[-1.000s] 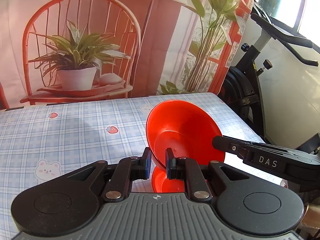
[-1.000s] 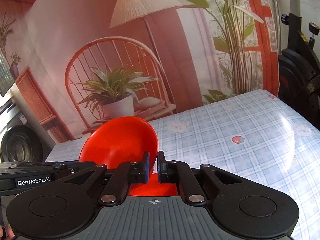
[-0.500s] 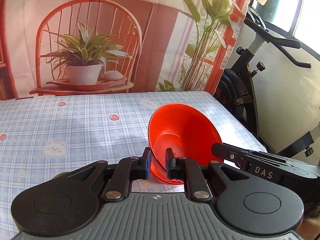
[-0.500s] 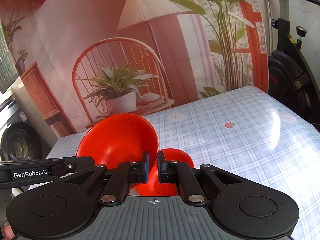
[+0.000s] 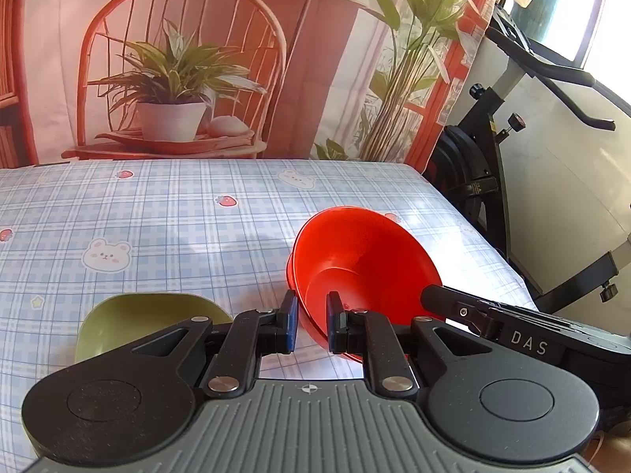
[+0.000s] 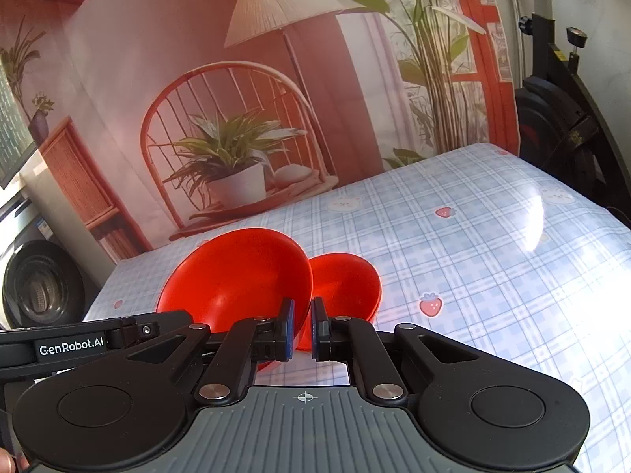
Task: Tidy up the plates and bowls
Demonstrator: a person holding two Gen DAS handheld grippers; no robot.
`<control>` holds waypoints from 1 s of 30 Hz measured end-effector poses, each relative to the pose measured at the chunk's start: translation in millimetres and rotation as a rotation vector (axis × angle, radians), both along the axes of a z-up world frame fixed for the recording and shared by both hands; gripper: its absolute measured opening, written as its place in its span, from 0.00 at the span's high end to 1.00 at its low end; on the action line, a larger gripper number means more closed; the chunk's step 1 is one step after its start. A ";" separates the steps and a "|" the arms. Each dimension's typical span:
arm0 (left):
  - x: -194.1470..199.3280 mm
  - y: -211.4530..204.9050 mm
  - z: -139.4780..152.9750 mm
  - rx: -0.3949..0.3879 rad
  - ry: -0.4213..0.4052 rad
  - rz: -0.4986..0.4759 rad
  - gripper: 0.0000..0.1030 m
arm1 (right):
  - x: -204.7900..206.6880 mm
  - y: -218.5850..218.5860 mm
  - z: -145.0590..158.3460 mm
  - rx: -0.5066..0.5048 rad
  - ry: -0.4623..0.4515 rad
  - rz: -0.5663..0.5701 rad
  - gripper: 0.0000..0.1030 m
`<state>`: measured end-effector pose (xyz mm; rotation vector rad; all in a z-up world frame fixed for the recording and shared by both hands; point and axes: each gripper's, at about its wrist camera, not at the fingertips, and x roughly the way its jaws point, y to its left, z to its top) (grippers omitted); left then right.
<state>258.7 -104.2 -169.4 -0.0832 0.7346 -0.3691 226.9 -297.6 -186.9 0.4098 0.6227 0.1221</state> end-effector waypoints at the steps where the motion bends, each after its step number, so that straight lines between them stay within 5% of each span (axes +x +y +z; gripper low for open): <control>1: 2.7 -1.3 -0.6 0.003 0.001 -0.003 0.85 | 2.1 -2.0 -1.7 0.004 0.003 0.000 0.93; 30: 75.2 -47.1 -43.7 0.148 0.064 -0.137 0.83 | 65.4 -42.8 -55.4 0.081 0.065 -0.063 0.93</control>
